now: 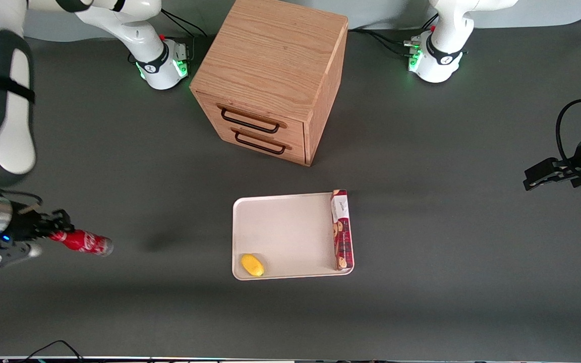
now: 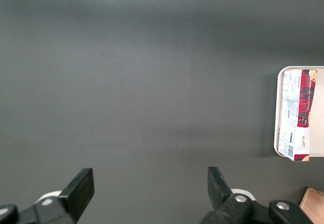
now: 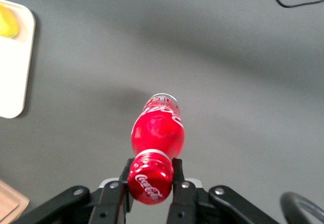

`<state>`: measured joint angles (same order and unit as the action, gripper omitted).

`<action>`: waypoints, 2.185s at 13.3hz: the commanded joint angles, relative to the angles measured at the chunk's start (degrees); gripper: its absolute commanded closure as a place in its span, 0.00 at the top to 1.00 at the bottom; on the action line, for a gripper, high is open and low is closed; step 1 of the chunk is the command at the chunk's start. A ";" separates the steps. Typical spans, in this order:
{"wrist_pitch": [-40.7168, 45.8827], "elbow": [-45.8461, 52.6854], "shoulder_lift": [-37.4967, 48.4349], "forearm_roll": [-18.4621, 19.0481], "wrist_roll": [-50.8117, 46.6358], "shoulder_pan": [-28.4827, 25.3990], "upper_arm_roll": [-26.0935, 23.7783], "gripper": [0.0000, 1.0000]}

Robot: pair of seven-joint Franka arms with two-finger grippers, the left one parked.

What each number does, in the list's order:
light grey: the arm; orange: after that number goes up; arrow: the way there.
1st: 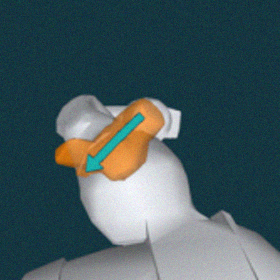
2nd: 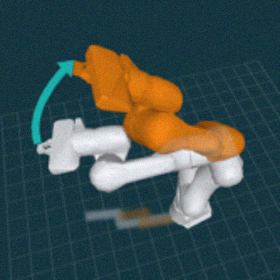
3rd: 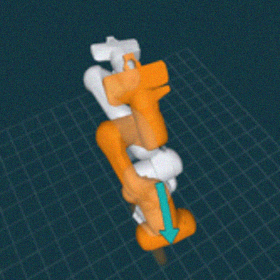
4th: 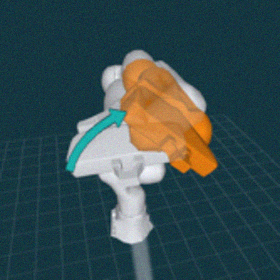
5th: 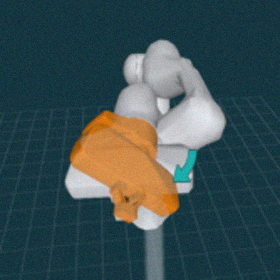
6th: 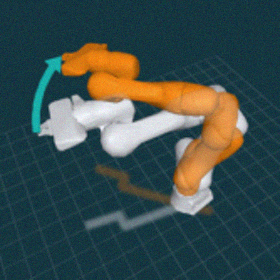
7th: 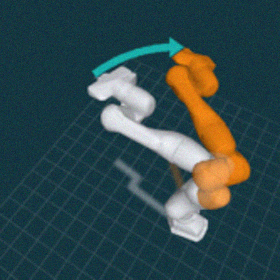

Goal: Place coke bottle on tray
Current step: 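Carry the held bottle over the white tray with the right gripper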

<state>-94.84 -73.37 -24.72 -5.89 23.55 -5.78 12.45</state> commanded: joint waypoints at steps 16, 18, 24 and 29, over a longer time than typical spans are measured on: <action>-11.92 -1.25 -3.56 0.70 -53.33 -30.59 -0.24 0.00; -16.94 -1.16 -8.21 0.52 -53.34 -30.87 -0.32 0.00; -19.07 -5.20 -10.87 -1.94 -52.37 -31.39 -3.49 0.00; -21.34 -9.23 -10.87 -1.85 -52.02 -31.48 -3.58 0.00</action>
<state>-114.06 -79.67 -37.13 -6.86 -28.63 -36.97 8.74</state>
